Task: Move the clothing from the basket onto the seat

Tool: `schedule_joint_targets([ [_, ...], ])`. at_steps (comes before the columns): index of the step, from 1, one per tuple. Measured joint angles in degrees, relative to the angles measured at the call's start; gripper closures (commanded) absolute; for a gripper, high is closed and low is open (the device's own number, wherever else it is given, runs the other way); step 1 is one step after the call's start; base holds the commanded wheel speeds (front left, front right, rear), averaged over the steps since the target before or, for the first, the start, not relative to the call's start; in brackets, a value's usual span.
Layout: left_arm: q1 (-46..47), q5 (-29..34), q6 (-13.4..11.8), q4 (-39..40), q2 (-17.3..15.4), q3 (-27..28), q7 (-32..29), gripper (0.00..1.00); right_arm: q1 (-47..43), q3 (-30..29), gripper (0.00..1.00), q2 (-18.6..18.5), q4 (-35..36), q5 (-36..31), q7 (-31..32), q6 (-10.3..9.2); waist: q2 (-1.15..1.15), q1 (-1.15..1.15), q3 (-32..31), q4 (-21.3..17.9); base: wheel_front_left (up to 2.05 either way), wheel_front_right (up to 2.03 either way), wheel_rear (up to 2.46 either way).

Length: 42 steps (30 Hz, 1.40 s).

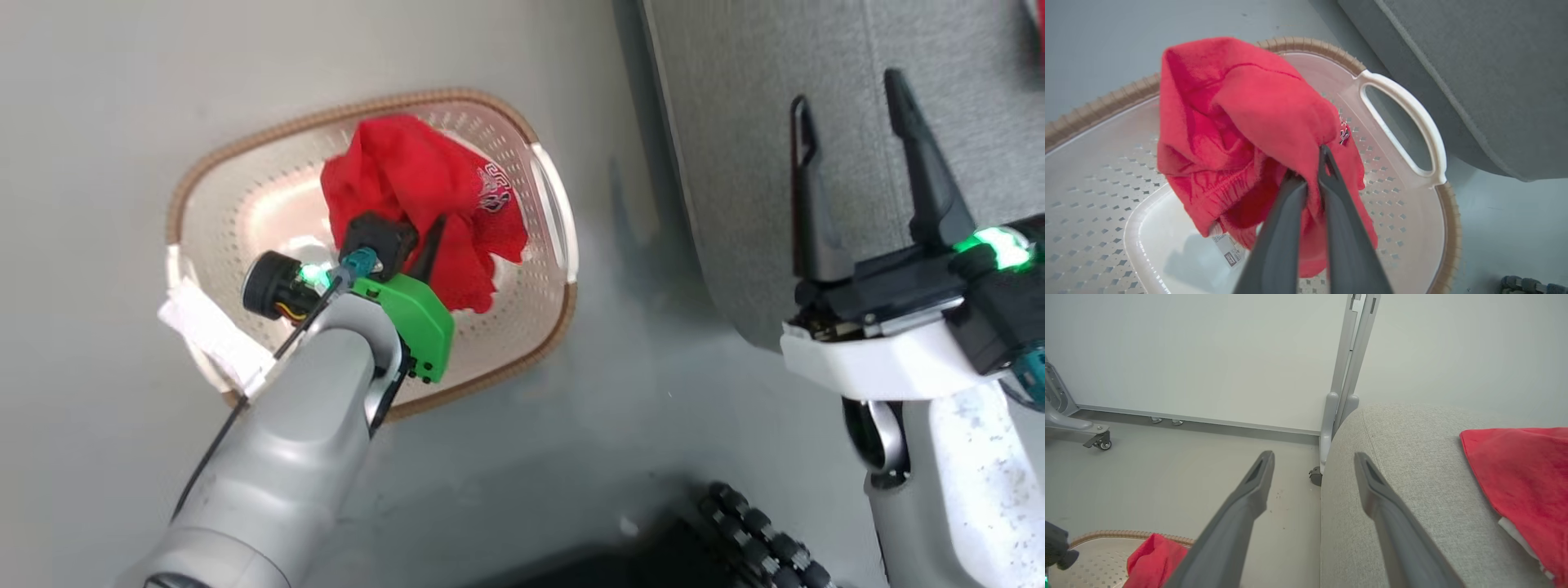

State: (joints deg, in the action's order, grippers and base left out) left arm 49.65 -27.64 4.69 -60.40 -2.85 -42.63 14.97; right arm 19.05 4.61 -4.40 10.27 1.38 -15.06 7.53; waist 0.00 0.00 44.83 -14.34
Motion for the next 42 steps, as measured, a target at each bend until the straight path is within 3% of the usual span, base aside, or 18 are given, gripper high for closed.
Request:
schedule_joint_targets([
  [8,-9.0,2.2,-1.6,8.5,-0.4,4.8,0.1,1.00,-5.7,1.8,0.00,-0.4,-4.9,0.0,0.0,-0.01,0.00,0.00,-10.9,3.1,0.00,0.00,0.00],
  [26,-25.4,8.3,-1.8,24.7,-1.3,13.6,0.1,1.00,-17.9,6.6,0.00,-0.9,-12.3,1.8,0.0,-0.01,0.00,0.00,-35.8,7.4,0.00,0.00,0.00],
  [33,-27.0,8.4,-0.6,29.5,-0.6,14.8,0.1,1.00,-19.1,8.1,0.00,-1.6,-12.2,1.7,0.0,0.00,0.00,0.01,-42.0,8.3,0.00,0.00,0.00],
  [42,-27.2,8.3,0.4,34.6,-0.1,11.2,0.1,1.00,-18.2,12.6,0.00,-1.5,-12.8,2.5,0.0,0.00,0.00,0.00,-44.0,10.1,0.00,0.00,0.00],
])
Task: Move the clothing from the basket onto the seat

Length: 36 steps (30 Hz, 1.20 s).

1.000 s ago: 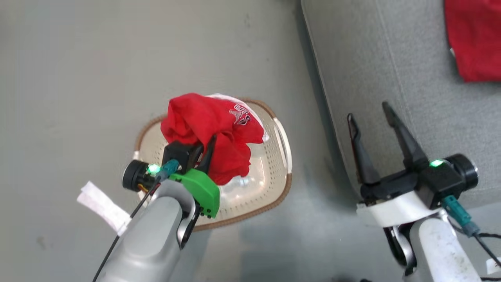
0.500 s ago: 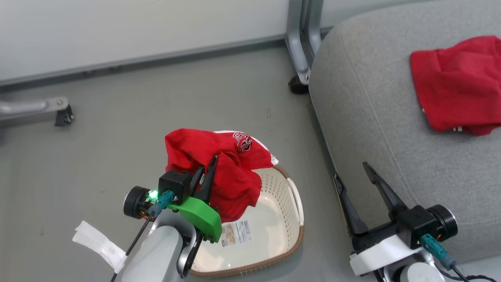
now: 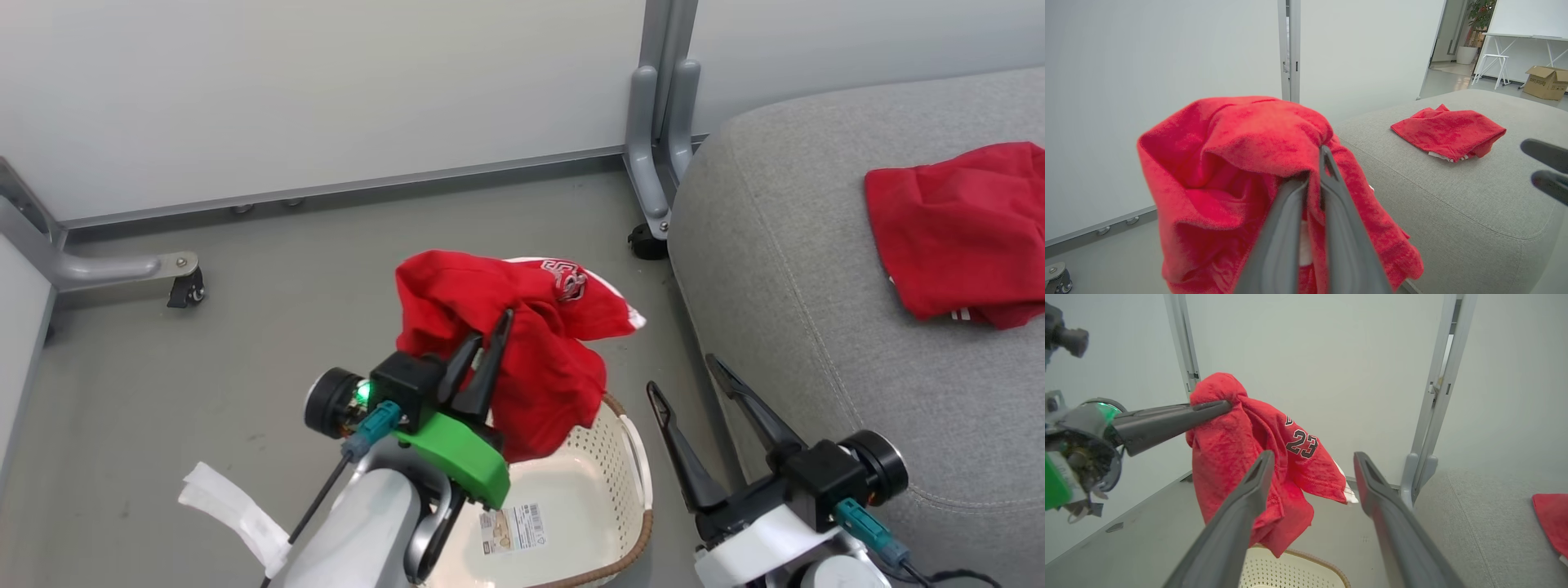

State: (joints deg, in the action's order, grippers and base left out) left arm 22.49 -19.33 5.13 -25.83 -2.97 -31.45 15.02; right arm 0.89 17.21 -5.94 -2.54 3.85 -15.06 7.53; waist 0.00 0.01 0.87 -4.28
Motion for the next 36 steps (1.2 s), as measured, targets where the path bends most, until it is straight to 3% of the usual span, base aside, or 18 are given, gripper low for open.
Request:
schedule_joint_targets([
  [16,2.0,-3.7,0.6,12.8,0.1,-11.5,-1.9,1.00,2.7,3.8,0.00,-0.7,-3.0,0.0,0.0,-0.01,0.00,0.00,1.2,1.3,0.00,0.00,0.00],
  [17,2.0,-3.7,0.4,13.2,0.1,-11.8,-2.2,1.00,2.7,4.0,0.15,-0.8,-3.2,0.0,0.0,-0.01,0.00,0.00,1.3,1.3,0.00,0.00,0.00],
  [18,2.1,-3.7,0.4,13.7,0.1,-12.0,-2.4,1.00,2.7,4.1,0.59,-0.8,-3.3,0.0,0.0,-0.01,0.00,0.00,1.3,1.2,0.00,0.00,0.00],
  [20,2.2,-3.8,0.2,14.4,0.1,-12.3,-2.9,1.00,2.8,4.3,1.00,-0.9,-3.3,0.0,0.0,-0.01,0.00,0.00,1.3,1.0,0.00,0.00,0.00],
  [35,2.2,-5.2,-0.2,14.4,-1.3,-12.5,-4.7,0.98,3.0,4.6,1.00,-1.2,-1.7,0.2,0.0,-0.01,0.00,0.00,2.6,0.0,0.00,0.00,0.00],
  [36,2.2,-5.2,-0.2,14.3,-1.4,-12.6,-5.0,0.69,3.0,4.5,1.00,-1.1,-1.7,0.5,0.0,-0.01,0.00,0.00,2.6,0.0,0.00,0.00,0.00],
])
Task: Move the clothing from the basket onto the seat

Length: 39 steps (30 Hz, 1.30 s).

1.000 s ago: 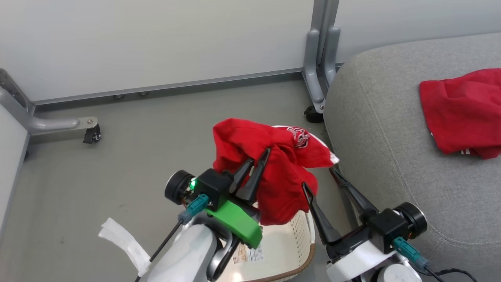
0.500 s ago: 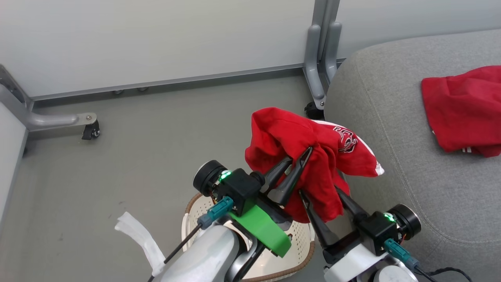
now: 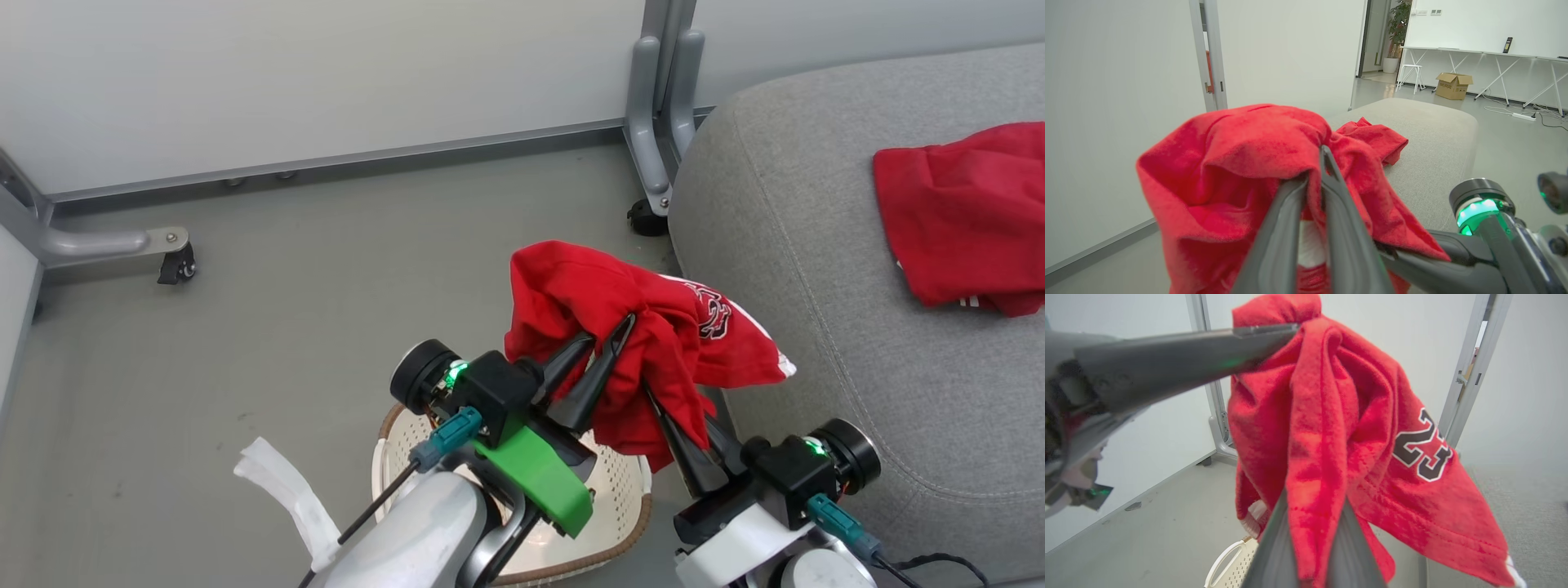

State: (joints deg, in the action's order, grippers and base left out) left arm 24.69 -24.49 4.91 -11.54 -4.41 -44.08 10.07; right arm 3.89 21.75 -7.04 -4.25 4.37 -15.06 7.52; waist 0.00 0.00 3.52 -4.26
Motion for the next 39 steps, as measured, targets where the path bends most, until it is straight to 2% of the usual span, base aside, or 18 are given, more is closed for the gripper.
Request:
schedule_joint_targets([
  [1,0.0,0.0,-0.2,-0.2,-0.1,-0.1,-0.1,0.47,0.0,0.0,1.00,0.0,0.0,0.1,0.0,0.01,0.00,0.00,0.1,0.0,0.00,0.00,0.00],
  [2,0.0,0.2,-0.5,-0.3,-0.1,-0.2,-0.4,0.03,0.0,0.0,1.00,0.1,0.1,0.2,0.0,0.00,0.00,0.00,0.2,0.0,0.00,0.00,0.00],
  [3,0.0,0.3,-0.6,-0.5,-0.2,-0.3,-0.7,0.00,0.0,-0.1,1.00,0.2,0.1,0.6,0.0,0.01,0.00,0.00,0.2,0.1,0.00,0.00,0.00],
  [19,0.1,0.8,-2.4,-1.2,-1.9,-0.6,-1.9,0.00,0.0,-1.3,1.00,0.4,0.9,0.5,0.0,0.00,0.00,0.00,0.7,0.5,0.00,0.00,0.00],
  [26,0.4,0.8,-2.9,-1.0,-2.4,-0.5,-1.4,0.00,-0.1,-6.7,1.00,1.9,0.8,-0.6,0.0,0.00,0.00,0.00,1.1,0.3,0.00,0.00,0.00],
  [32,0.2,0.8,-4.2,-0.4,-4.0,0.5,-0.7,0.00,-0.2,-9.2,1.00,2.5,1.6,-1.0,0.0,0.01,0.00,0.00,1.9,-1.2,0.00,0.00,0.00],
  [39,0.0,1.4,-5.7,1.0,-7.3,2.2,-0.1,0.00,-0.2,-11.5,1.00,3.3,4.5,-0.9,0.0,0.00,0.00,0.00,3.7,-5.3,0.00,0.00,0.00],
])
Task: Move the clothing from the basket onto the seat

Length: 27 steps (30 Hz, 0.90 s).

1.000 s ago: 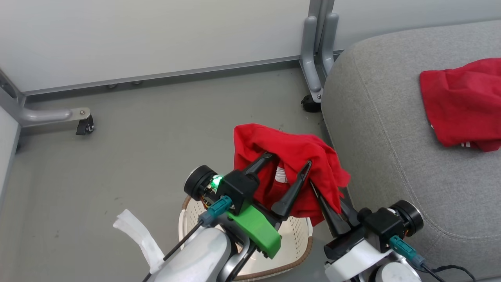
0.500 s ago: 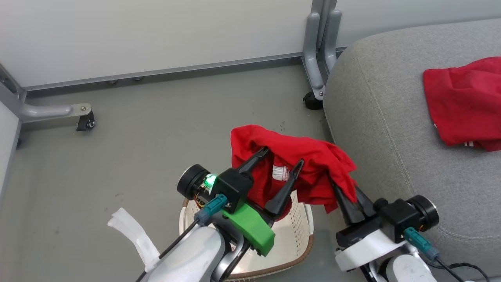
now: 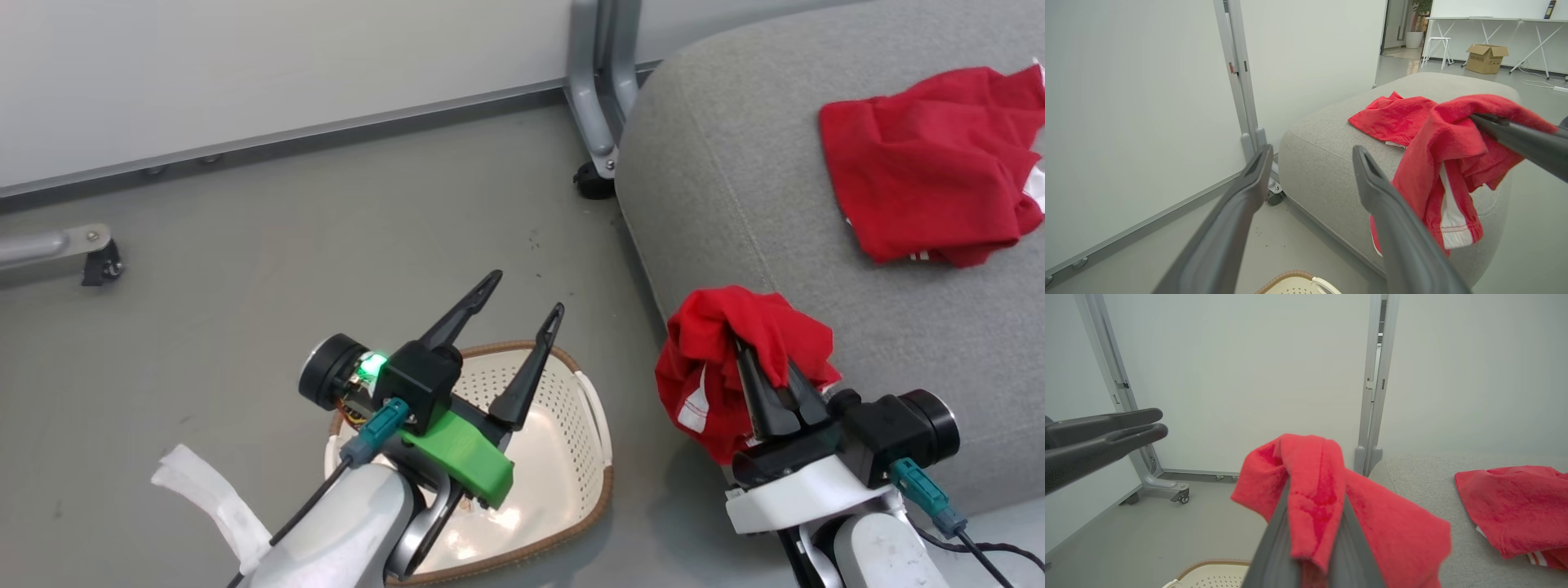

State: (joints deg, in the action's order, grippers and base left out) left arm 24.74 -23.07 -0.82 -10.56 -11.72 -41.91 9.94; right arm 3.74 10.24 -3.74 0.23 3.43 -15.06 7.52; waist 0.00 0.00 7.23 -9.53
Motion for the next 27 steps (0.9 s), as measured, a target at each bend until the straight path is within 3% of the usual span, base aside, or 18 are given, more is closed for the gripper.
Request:
schedule_joint_targets([
  [16,0.4,1.5,-1.2,3.7,-6.0,0.9,-3.9,0.00,-0.3,-1.0,1.00,0.8,2.3,3.9,0.0,0.01,0.00,0.00,5.5,-16.2,0.00,0.00,0.00],
  [21,2.5,1.8,0.8,3.5,-5.4,-1.1,-5.4,0.00,-1.5,-3.9,1.00,0.8,2.9,4.4,0.0,0.00,0.00,0.00,7.8,-20.3,0.00,0.00,0.00],
  [27,4.0,2.1,2.1,2.3,-5.0,-2.8,-6.4,0.00,-1.5,-6.8,1.00,0.8,3.3,8.1,0.0,0.00,0.00,0.00,11.3,-22.2,0.00,0.00,0.00],
])
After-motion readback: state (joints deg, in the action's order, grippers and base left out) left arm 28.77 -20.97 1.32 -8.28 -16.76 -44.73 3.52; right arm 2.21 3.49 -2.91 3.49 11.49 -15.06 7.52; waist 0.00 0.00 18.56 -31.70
